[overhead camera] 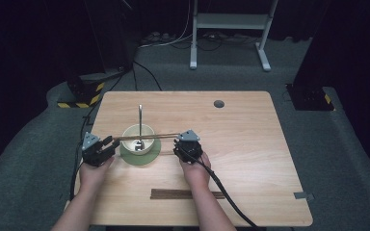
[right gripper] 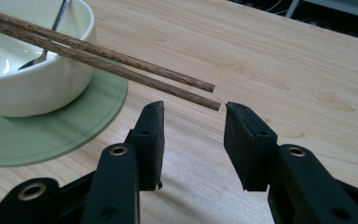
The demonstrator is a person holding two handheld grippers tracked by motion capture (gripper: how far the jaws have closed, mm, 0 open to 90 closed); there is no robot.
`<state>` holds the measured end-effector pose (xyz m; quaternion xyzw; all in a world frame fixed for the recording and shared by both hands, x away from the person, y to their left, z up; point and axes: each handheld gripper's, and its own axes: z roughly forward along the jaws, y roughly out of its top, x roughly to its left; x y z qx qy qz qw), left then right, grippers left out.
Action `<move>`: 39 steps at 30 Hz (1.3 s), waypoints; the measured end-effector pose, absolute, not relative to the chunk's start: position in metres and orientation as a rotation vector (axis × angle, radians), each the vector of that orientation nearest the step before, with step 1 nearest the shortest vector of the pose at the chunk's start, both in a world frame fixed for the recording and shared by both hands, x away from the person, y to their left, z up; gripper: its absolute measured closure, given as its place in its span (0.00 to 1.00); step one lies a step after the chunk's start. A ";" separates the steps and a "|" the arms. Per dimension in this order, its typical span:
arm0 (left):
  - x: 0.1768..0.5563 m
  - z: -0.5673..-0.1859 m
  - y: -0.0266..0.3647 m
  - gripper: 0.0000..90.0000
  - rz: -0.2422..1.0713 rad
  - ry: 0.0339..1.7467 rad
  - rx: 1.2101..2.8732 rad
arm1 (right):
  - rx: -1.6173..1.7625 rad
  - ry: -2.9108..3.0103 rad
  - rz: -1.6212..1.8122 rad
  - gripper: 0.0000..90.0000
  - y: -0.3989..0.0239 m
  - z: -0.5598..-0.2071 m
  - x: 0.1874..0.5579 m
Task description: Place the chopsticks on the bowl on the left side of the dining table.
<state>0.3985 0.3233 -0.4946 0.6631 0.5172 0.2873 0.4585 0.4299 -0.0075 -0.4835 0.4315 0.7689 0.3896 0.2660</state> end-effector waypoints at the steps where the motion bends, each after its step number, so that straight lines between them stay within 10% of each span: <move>1: 0.399 -0.495 0.323 0.65 0.708 1.274 1.633 | 1.165 2.076 1.052 0.65 -0.007 -0.483 0.430; 39: 0.396 -0.496 0.327 0.74 0.730 1.295 1.655 | 1.135 2.054 1.011 0.87 -0.009 -0.487 0.434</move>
